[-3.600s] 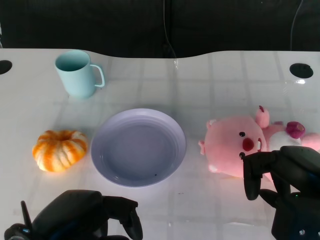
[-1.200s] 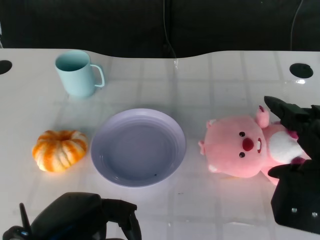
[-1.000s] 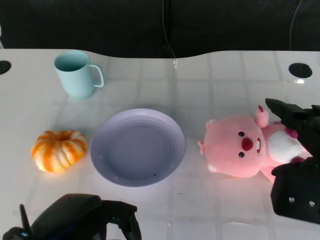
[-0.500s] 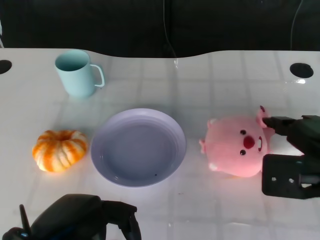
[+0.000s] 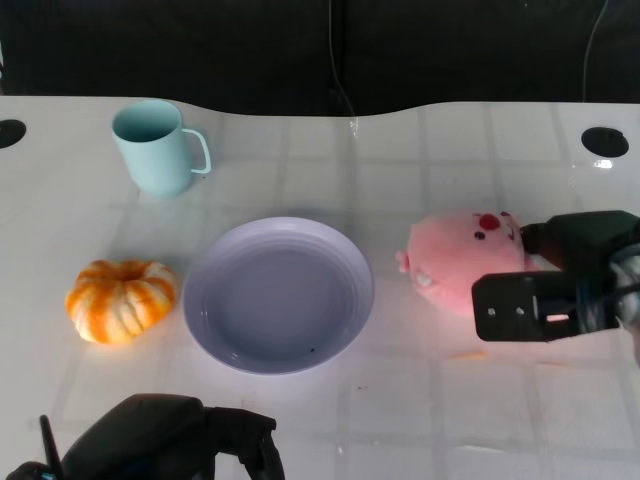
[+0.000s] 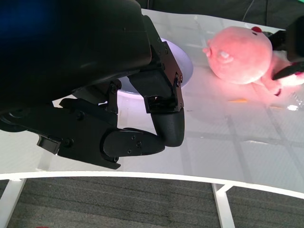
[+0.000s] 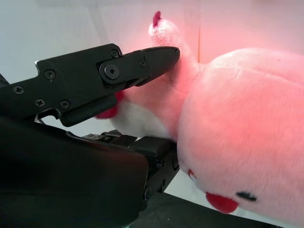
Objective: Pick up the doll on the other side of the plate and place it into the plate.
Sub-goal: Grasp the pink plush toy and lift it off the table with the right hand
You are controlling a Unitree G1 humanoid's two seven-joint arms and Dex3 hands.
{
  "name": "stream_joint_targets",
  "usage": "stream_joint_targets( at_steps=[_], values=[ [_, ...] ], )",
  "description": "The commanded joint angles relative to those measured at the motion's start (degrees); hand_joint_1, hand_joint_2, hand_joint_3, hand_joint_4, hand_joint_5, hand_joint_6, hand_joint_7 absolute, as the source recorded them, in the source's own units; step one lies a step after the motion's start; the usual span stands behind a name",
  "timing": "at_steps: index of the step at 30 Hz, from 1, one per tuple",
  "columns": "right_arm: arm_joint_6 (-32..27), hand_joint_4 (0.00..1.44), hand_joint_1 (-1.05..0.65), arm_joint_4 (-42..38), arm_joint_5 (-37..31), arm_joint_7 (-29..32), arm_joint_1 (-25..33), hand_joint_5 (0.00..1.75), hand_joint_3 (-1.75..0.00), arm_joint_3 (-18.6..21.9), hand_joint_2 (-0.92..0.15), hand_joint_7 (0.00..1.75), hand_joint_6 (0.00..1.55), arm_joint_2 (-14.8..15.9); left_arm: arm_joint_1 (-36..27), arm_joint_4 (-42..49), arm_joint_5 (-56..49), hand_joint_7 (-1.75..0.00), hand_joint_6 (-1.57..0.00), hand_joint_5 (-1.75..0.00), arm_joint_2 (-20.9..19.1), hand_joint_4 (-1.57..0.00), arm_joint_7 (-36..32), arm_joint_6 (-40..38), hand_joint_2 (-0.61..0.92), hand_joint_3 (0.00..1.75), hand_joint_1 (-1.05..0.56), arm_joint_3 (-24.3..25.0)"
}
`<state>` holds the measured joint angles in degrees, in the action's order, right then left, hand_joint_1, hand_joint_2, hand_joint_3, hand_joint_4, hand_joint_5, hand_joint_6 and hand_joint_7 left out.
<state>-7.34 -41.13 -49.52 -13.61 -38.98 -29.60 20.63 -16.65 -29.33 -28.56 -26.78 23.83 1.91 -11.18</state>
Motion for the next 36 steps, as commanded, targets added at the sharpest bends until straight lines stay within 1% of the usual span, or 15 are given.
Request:
stream_joint_targets(
  at_steps=[1, 4, 8, 10, 14, 16, 18, 22, 26, 27, 28, 30, 31, 34, 36],
  values=[
    [2.30, 0.71, -0.74, -8.26, 0.42, 2.28, -1.06, 0.07, -0.18, -2.19, -0.92, 0.05, 0.69, -2.44, -0.04, -0.66, -0.09, -0.91, -0.75, -1.43, -0.51, -0.69, 0.30, -0.67, 0.92, 0.39, -0.33, 0.39],
    [3.57, 0.83, -0.62, -14.93, 0.61, 6.84, -3.46, 0.09, -0.13, -3.08, -0.92, 0.05, 0.79, -4.74, -0.11, -1.03, -0.26, -0.92, -0.74, -1.43, -0.73, -0.67, 0.40, -0.81, 0.92, 0.38, -0.33, 0.41],
    [6.03, 1.05, -0.34, -21.15, 2.73, 16.08, -4.51, 0.18, -0.07, -2.00, -0.92, 0.08, 0.98, -6.83, -0.25, -1.21, -0.09, -0.91, -0.73, -1.32, -0.64, -0.69, 0.41, -0.96, 0.92, 0.40, -0.33, 0.29],
    [8.63, 1.10, -0.29, -22.04, 3.74, 19.90, -4.36, 0.20, -0.08, -1.50, -0.92, 0.09, 1.04, -6.44, -0.24, -1.39, -0.49, -0.93, -0.73, -1.36, -0.62, -0.69, 0.33, -1.06, 0.92, 0.40, -0.33, 0.17],
    [10.26, 1.11, -0.29, -22.97, 4.19, 23.32, -4.60, 0.29, -0.16, -1.75, -0.92, 0.09, 1.10, -6.05, -0.19, -1.36, -0.62, -0.95, -0.72, -1.42, -0.65, -0.68, 0.20, -0.79, 0.92, 0.40, -0.34, 0.13],
    [10.60, 0.96, -0.29, -23.21, 4.08, 24.88, -4.60, 0.70, -0.15, -1.90, -0.92, 0.06, 1.14, -5.97, -0.08, -1.02, -0.40, -0.96, -0.72, -1.42, -0.82, -0.67, 0.17, -0.26, 0.92, 0.40, -0.34, 0.15],
    [10.97, 0.89, -0.28, -22.90, 5.61, 27.89, -4.04, 0.97, -0.13, -0.27, -0.92, 0.07, 1.21, -6.19, 0.13, -0.74, -0.43, -0.96, -0.72, -1.41, -0.85, -0.67, 0.47, -0.69, 0.92, 0.40, -0.34, 0.18],
    [10.86, 0.85, -0.26, -21.31, 7.63, 32.21, -3.68, 1.31, -0.09, 1.66, -0.92, 0.09, 1.25, -6.14, 0.53, 0.03, -0.13, -0.96, -0.72, -1.39, -0.76, -0.68, 0.35, -0.56, 0.92, 0.39, -0.34, 0.24],
    [11.14, 0.84, -0.22, -17.92, 10.30, 32.27, -3.77, 1.52, -0.08, 4.10, -0.91, 0.12, 1.28, -5.94, 0.78, 0.57, -0.21, -0.94, -0.71, -1.31, -0.96, -0.67, 0.36, -0.41, 0.92, 0.39, -0.34, 0.26],
    [11.28, 0.82, -0.22, -17.03, 10.97, 31.92, -3.77, 1.61, -0.14, 4.62, -0.90, 0.32, 1.22, -5.86, 0.81, 0.92, 0.01, -0.94, -0.72, -1.31, -0.94, -0.69, 0.11, 0.03, 0.92, 0.39, -0.34, 0.33],
    [11.58, 0.81, -0.22, -16.07, 11.64, 32.01, -3.72, 1.66, -0.24, 5.21, -0.86, 0.62, 1.08, -5.82, 0.87, 1.27, 0.22, -0.94, -0.73, -1.32, -0.94, -0.70, -0.05, 0.41, 0.92, 0.38, -0.33, 0.38],
    [12.14, 0.84, -0.20, -14.30, 12.49, 32.38, -3.57, 1.72, -0.59, 5.95, -0.70, 1.08, 0.92, -5.65, 0.98, 1.73, 0.32, -0.94, -0.73, -1.34, -0.98, -0.71, -0.12, 0.75, 0.92, 0.37, -0.33, 0.43],
    [12.31, 0.85, -0.20, -13.73, 12.66, 32.50, -3.50, 1.74, -0.74, 6.05, -0.63, 1.20, 0.88, -5.54, 1.01, 1.84, 0.31, -0.95, -0.73, -1.37, -0.96, -0.70, -0.10, 0.79, 0.92, 0.38, -0.33, 0.44],
    [11.65, 0.83, -0.21, -11.99, 13.02, 31.83, -3.66, 1.74, -0.85, 6.41, -0.55, 1.23, 0.87, -5.37, 1.06, 1.84, 0.05, -0.96, -0.73, -1.40, -0.98, -0.70, 0.00, 0.73, 0.92, 0.38, -0.32, 0.46],
    [11.79, 0.85, -0.19, -10.91, 13.74, 31.30, -3.83, 1.74, -1.00, 7.18, -0.48, 1.38, 0.83, -5.43, 1.01, 2.32, 0.10, -0.95, -0.72, -1.38, -0.96, -0.68, -0.38, 1.26, 0.92, 0.38, -0.32, 0.49]
  ],
)
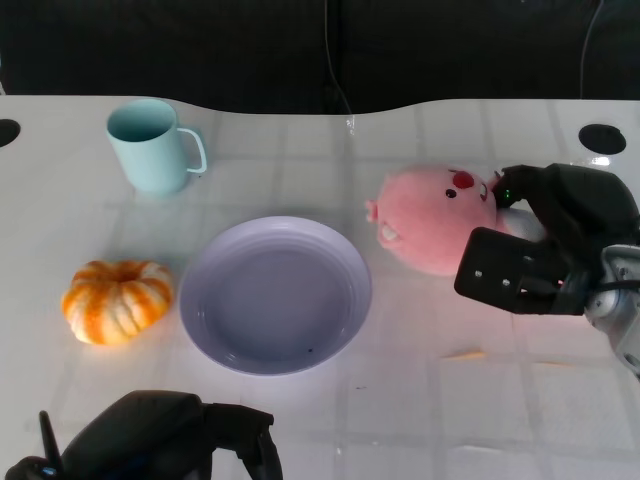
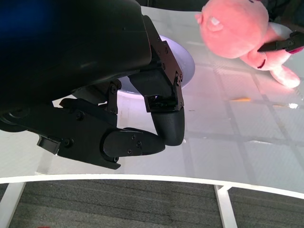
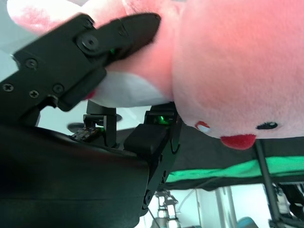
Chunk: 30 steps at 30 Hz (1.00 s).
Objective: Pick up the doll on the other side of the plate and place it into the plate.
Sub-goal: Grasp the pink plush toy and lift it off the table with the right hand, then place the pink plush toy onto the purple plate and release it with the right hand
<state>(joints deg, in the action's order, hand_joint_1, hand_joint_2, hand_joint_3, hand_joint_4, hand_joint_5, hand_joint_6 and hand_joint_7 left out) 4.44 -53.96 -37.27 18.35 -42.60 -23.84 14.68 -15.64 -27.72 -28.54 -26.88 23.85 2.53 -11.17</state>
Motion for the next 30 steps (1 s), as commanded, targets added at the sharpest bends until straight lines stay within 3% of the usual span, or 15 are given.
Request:
stream_joint_targets(
  at_steps=[1, 4, 10, 16, 23, 26, 28, 30],
  values=[
    [0.35, 0.86, -0.19, 2.46, 1.75, -0.68, -0.25, 1.75, -1.06, 1.72, -0.45, 1.41, 0.82, 0.52, -0.04, 0.89, 0.15, -0.95, -0.72, -1.38, -0.83, -0.68, -0.49, 0.81, 0.92, 0.38, -0.33, 0.50],
    [0.20, 0.89, -0.21, 4.88, 3.04, -2.08, -0.52, 1.75, -1.19, 2.63, -0.41, 1.53, 0.80, 0.22, -0.01, 1.05, 0.54, -0.94, -0.72, -1.36, -0.69, -0.69, -0.26, 0.77, 0.92, 0.39, -0.32, 0.53],
    [-0.53, 0.90, -0.21, 11.83, 4.66, -6.88, -1.12, 1.75, -1.20, 3.54, -0.42, 1.72, 0.73, -0.89, 0.41, 1.31, -0.06, -0.93, -0.72, -1.34, -0.56, -0.68, -0.33, 0.67, 0.92, 0.38, -0.32, 0.18],
    [0.89, 0.90, -0.20, 17.24, 4.05, -10.57, -1.78, 1.75, -1.11, 2.41, -0.44, 1.69, 0.73, -2.15, 0.96, 1.28, -1.06, -0.90, -0.74, -1.28, 0.16, -0.70, -0.41, 0.00, 0.92, 0.38, -0.32, -0.82],
    [1.51, 0.92, -0.22, 18.32, 3.97, -12.64, -4.27, 1.75, -1.09, 1.76, -0.47, 1.73, 0.71, -5.37, 1.21, 0.88, -1.81, -0.92, -0.74, -1.39, 1.42, -0.69, -0.60, -0.96, 0.92, 0.37, -0.31, -1.85],
    [1.49, 0.87, -0.22, 16.60, 3.32, -13.40, -6.65, 1.75, -1.12, 0.59, -0.45, 1.62, 0.73, -7.40, 1.11, 0.63, -1.76, -0.92, -0.74, -1.36, 1.92, -0.67, -0.44, -1.63, 0.92, 0.38, -0.31, -2.26],
    [2.04, 0.86, -0.23, 15.18, 3.16, -13.62, -8.08, 1.75, -1.04, -0.20, -0.47, 1.45, 0.78, -8.62, 1.13, 0.54, -2.00, -0.91, -0.74, -1.31, 2.09, -0.68, -0.48, -1.80, 0.92, 0.39, -0.31, -2.60],
    [2.90, 0.86, -0.23, 13.85, 2.86, -13.35, -9.09, 1.75, -1.01, -0.85, -0.47, 1.51, 0.78, -9.56, 1.08, 0.31, -2.31, -0.92, -0.75, -1.29, 2.28, -0.69, -0.46, -2.01, 0.92, 0.39, -0.31, -2.80]
  ],
)
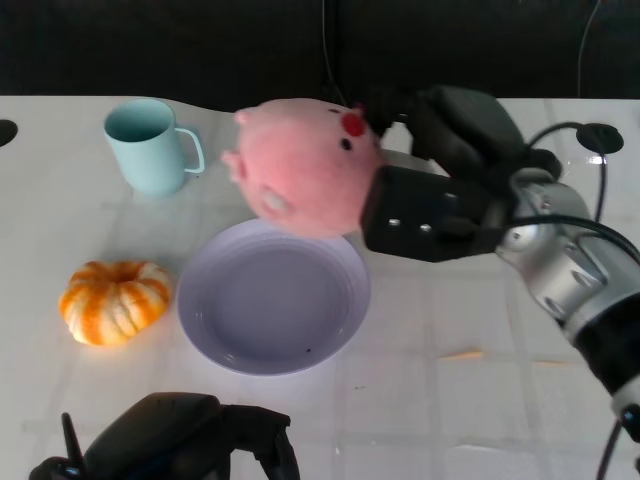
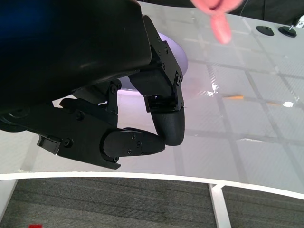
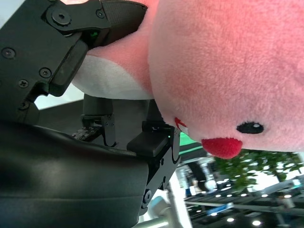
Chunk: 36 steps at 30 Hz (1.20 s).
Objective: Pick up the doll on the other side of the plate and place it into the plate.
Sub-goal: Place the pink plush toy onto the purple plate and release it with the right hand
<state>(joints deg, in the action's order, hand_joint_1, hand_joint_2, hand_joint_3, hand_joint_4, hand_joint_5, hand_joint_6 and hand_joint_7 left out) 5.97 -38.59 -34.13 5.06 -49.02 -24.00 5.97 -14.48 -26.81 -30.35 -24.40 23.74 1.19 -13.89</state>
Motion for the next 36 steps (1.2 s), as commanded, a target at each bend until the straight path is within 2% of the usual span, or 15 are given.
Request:
stream_joint_targets(
  at_steps=[1, 4, 11, 15, 16, 17, 18, 19, 20, 22, 23, 25, 27, 31, 36],
  values=[
    [1.50, 0.87, -0.23, -2.14, -0.54, 0.07, -3.14, 1.75, -0.98, -1.13, -0.48, 1.55, 0.77, -1.59, -0.15, -0.68, -0.71, -0.92, -0.75, -1.28, -0.09, -0.69, -0.51, -0.66, 0.92, 0.39, -0.31, -0.17],
    [1.35, 0.89, -0.24, -4.34, -0.94, -0.35, -4.61, 1.75, -0.92, -2.50, -0.53, 1.68, 0.72, -4.35, -0.13, -0.57, -1.53, -0.92, -0.75, -1.27, -0.07, -0.70, -1.07, 0.01, 0.92, 0.39, -0.31, -0.40],
    [3.71, 0.86, -0.24, -9.07, -2.27, -0.96, -5.40, 1.75, -0.86, -6.18, -0.57, 1.70, 0.70, -8.39, -0.03, -0.70, -1.91, -0.91, -0.75, -1.24, 0.58, -0.70, -0.72, -0.43, 0.92, 0.39, -0.31, -0.85],
    [3.29, 0.86, -0.22, -9.92, -2.70, -0.76, -4.27, 1.75, -0.79, -7.03, -0.58, 1.68, 0.69, -9.27, -0.13, -0.95, -2.22, -0.89, -0.76, -1.21, 0.77, -0.73, -0.84, -0.31, 0.92, 0.39, -0.31, -1.18],
    [2.96, 0.84, -0.21, -10.08, -2.30, -1.15, -4.03, 1.75, -0.72, -6.78, -0.61, 1.61, 0.69, -9.45, -0.22, -1.06, -2.28, -0.89, -0.76, -1.21, 0.81, -0.73, -0.88, -0.33, 0.92, 0.39, -0.31, -1.19],
    [2.56, 0.82, -0.21, -10.21, -1.59, -2.03, -3.89, 1.71, -0.60, -6.34, -0.66, 1.43, 0.71, -9.63, -0.26, -1.18, -2.33, -0.89, -0.76, -1.21, 0.81, -0.73, -0.79, -0.43, 0.92, 0.39, -0.31, -1.18],
    [2.10, 0.81, -0.22, -10.20, -1.02, -3.12, -3.81, 1.63, -0.45, -6.04, -0.73, 1.17, 0.78, -9.67, -0.30, -1.42, -2.46, -0.89, -0.76, -1.21, 0.79, -0.73, -0.38, -0.98, 0.92, 0.39, -0.32, -1.21],
    [1.77, 0.80, -0.24, -10.09, -0.70, -3.98, -3.76, 1.48, -0.27, -5.89, -0.80, 0.79, 0.84, -9.63, -0.32, -1.69, -2.58, -0.89, -0.75, -1.22, 0.78, -0.71, 0.03, -1.55, 0.92, 0.40, -0.33, -1.24],
    [1.76, 0.78, -0.25, -10.01, -0.67, -4.64, -3.74, 1.39, -0.18, -5.95, -0.84, 0.55, 0.87, -9.47, -0.34, -1.94, -2.56, -0.90, -0.74, -1.22, 0.79, -0.70, 0.35, -2.01, 0.92, 0.41, -0.33, -1.24],
    [1.33, 0.68, -0.33, -9.58, -1.44, -7.63, -4.09, 1.02, -0.10, -7.05, -0.90, 0.21, 0.81, -8.53, -0.33, -2.11, -2.36, -0.90, -0.74, -1.22, 0.81, -0.69, 0.36, -2.29, 0.92, 0.41, -0.33, -1.26],
    [0.65, 0.59, -0.42, -9.18, -2.09, -9.74, -4.39, 0.70, -0.12, -7.80, -0.91, 0.09, 0.68, -7.94, -0.27, -2.11, -2.30, -0.90, -0.73, -1.21, 0.73, -0.68, 0.34, -2.30, 0.92, 0.40, -0.32, -1.27],
    [-1.56, 0.39, -0.53, -7.96, -1.89, -16.10, -4.83, 0.38, -0.18, -8.48, -0.92, 0.02, 0.47, -7.00, -0.19, -1.88, -2.07, -0.88, -0.74, -1.17, 0.61, -0.71, 0.21, -2.14, 0.92, 0.40, -0.32, -1.23],
    [-3.41, 0.27, -0.58, -6.60, -2.20, -20.98, -5.01, 0.26, -0.21, -9.41, -0.92, 0.00, 0.35, -6.09, -0.12, -1.79, -1.91, -0.89, -0.75, -1.22, 0.53, -0.72, 0.18, -2.01, 0.92, 0.40, -0.32, -1.16],
    [-5.51, 0.18, -0.65, -4.00, -1.88, -27.70, -4.43, 0.17, -0.18, -9.83, -0.92, 0.00, 0.21, -4.74, -0.09, -1.70, -2.02, -0.91, -0.75, -1.27, 0.36, -0.71, -0.06, -1.57, 0.92, 0.39, -0.32, -1.13],
    [-6.38, 0.13, -0.70, -0.09, -1.80, -31.61, -3.75, 0.13, -0.16, -9.69, -0.92, 0.00, 0.14, -2.89, -0.12, -1.26, -2.44, -0.88, -0.75, -1.20, 0.27, -0.71, -0.60, -0.85, 0.92, 0.39, -0.32, -1.23]
  ],
)
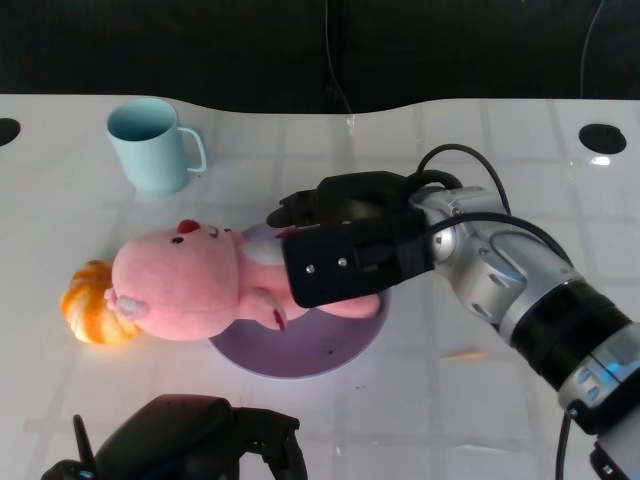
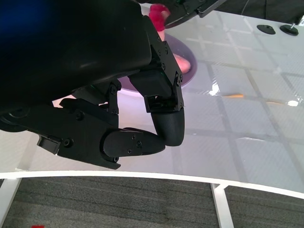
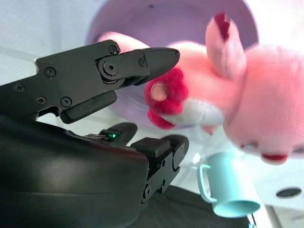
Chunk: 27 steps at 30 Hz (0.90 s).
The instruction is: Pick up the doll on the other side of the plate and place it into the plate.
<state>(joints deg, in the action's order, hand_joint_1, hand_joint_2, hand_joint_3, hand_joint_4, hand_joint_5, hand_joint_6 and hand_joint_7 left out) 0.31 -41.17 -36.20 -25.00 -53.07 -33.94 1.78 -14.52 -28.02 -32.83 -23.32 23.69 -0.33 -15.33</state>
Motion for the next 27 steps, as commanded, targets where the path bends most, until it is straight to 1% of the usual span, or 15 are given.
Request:
stream_joint_targets(
  at_steps=[1, 6, 7, 10, 12, 13, 16, 20, 21, 23, 24, 25, 26, 27],
  values=[
    [-0.77, 0.13, -0.70, 3.85, 0.52, -1.96, 0.63, 0.13, -0.16, 0.59, -0.92, 0.00, 0.14, 1.87, -0.04, -0.08, 0.06, -0.88, -0.75, -1.20, -0.76, -0.71, -0.45, 0.57, 0.92, 0.39, -0.32, 0.18],
    [0.04, 0.20, -0.67, 11.50, 3.24, -2.98, 3.58, 0.17, -0.14, 3.44, -0.92, 0.02, 0.18, 4.76, 0.09, -0.26, 0.12, -0.88, -0.75, -1.19, -0.55, -0.70, -0.13, 0.18, 0.92, 0.39, -0.32, 0.06],
    [0.42, 0.21, -0.67, 14.16, 3.79, -3.09, 4.70, 0.17, -0.14, 4.13, -0.92, 0.02, 0.19, 5.80, 0.06, -0.33, 0.14, -0.88, -0.75, -1.19, -0.45, -0.70, -0.09, -0.02, 0.92, 0.40, -0.32, 0.03],
    [1.90, 0.31, -0.66, 22.85, 3.36, -2.22, 8.49, 0.22, -0.16, 5.59, -0.92, 0.04, 0.24, 9.42, 0.05, -0.25, 0.33, -0.89, -0.75, -1.21, -0.36, -0.72, -0.18, 0.05, 0.92, 0.40, -0.33, 0.01],
    [2.39, 0.37, -0.67, 27.19, 2.87, -1.63, 10.50, 0.24, -0.19, 6.27, -0.92, 0.06, 0.29, 11.17, 0.20, -0.19, 0.27, -0.90, -0.75, -1.23, -0.46, -0.72, -0.18, 0.22, 0.92, 0.40, -0.33, -0.04],
    [2.34, 0.38, -0.68, 30.27, 2.99, -1.28, 12.24, 0.25, -0.20, 7.16, -0.92, 0.06, 0.30, 12.11, 0.23, -0.31, 0.31, -0.90, -0.75, -1.23, -0.36, -0.71, -0.06, -0.05, 0.92, 0.40, -0.33, -0.05],
    [3.55, 0.47, -0.63, 37.15, 4.88, 0.91, 18.05, 0.29, -0.19, 10.33, -0.92, 0.10, 0.40, 13.80, 0.13, -0.66, 0.36, -0.90, -0.74, -1.21, -0.22, -0.69, 0.17, -0.66, 0.92, 0.40, -0.33, -0.06],
    [6.25, 0.64, -0.56, 42.14, 7.26, 4.77, 25.15, 0.37, -0.15, 13.99, -0.92, 0.14, 0.53, 14.71, 0.08, -1.03, -0.16, -0.89, -0.73, -1.18, -0.26, -0.69, 0.20, -1.14, 0.92, 0.40, -0.33, -0.23],
    [6.82, 0.70, -0.54, 43.42, 7.76, 5.58, 27.00, 0.40, -0.16, 14.94, -0.92, 0.15, 0.58, 14.98, 0.12, -1.23, -0.20, -0.89, -0.74, -1.18, -0.28, -0.69, 0.44, -1.44, 0.92, 0.40, -0.33, -0.27],
    [8.36, 0.76, -0.50, 45.54, 8.67, 7.24, 30.46, 0.45, -0.17, 16.72, -0.92, 0.16, 0.63, 15.54, 0.17, -1.58, -0.30, -0.89, -0.74, -1.18, -0.26, -0.69, 0.68, -1.98, 0.92, 0.41, -0.33, -0.36],
    [9.26, 0.81, -0.47, 46.26, 9.18, 7.99, 31.93, 0.50, -0.17, 17.51, -0.92, 0.18, 0.68, 15.72, 0.17, -1.76, -0.36, -0.90, -0.74, -1.19, -0.26, -0.70, 0.77, -2.28, 0.92, 0.41, -0.33, -0.40],
    [10.16, 0.82, -0.45, 46.89, 9.78, 8.61, 33.33, 0.55, -0.17, 18.25, -0.92, 0.18, 0.70, 15.95, 0.12, -1.90, -0.36, -0.90, -0.74, -1.19, -0.33, -0.70, 0.77, -2.39, 0.92, 0.41, -0.33, -0.40],
    [11.31, 0.82, -0.41, 47.45, 10.24, 9.23, 34.83, 0.64, -0.15, 19.02, -0.92, 0.18, 0.74, 16.38, 0.13, -2.00, -0.25, -0.90, -0.74, -1.19, -0.46, -0.70, 0.81, -2.39, 0.92, 0.41, -0.33, -0.35],
    [12.01, 0.84, -0.32, 48.13, 10.63, 9.52, 36.27, 0.77, -0.13, 19.76, -0.91, 0.20, 0.81, 16.86, 0.19, -2.11, -0.25, -0.90, -0.74, -1.22, -0.65, -0.70, 0.91, -2.39, 0.92, 0.42, -0.33, -0.31]
  ],
)
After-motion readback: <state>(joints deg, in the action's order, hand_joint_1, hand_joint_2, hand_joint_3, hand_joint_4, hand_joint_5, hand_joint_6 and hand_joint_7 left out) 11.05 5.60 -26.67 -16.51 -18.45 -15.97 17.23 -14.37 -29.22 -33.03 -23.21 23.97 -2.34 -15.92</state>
